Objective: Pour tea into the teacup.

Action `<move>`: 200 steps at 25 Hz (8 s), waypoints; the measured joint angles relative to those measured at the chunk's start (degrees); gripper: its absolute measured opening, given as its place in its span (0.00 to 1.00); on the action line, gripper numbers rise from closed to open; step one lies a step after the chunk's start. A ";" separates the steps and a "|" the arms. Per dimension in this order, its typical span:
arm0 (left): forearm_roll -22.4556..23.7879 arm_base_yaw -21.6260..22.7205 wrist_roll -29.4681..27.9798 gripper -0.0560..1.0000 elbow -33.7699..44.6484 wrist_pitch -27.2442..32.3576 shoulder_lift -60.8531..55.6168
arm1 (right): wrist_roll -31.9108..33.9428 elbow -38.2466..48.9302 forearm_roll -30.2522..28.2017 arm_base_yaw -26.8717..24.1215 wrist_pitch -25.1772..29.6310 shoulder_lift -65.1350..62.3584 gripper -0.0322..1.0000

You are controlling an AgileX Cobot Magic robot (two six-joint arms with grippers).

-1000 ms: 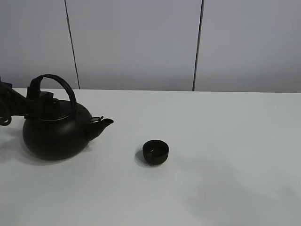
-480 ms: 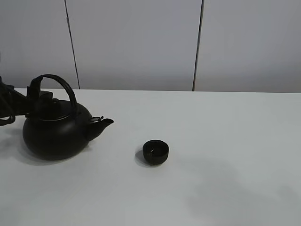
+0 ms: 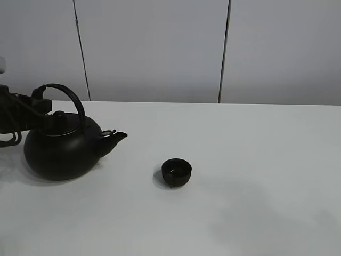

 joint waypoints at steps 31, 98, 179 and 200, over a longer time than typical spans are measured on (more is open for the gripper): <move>2.84 -5.13 1.99 0.17 0.24 2.30 -4.28 | 0.00 0.00 0.00 0.00 0.00 0.00 0.60; 5.01 -16.94 14.92 0.16 -14.77 24.78 -4.10 | 0.00 0.00 0.00 0.00 -0.24 0.00 0.60; -11.35 -3.30 1.40 0.16 14.17 4.72 -12.72 | 0.05 0.00 0.00 0.00 -0.29 0.00 0.60; -7.39 -3.30 0.47 0.25 14.11 4.53 -13.33 | 0.05 0.00 0.00 0.00 -0.23 0.00 0.60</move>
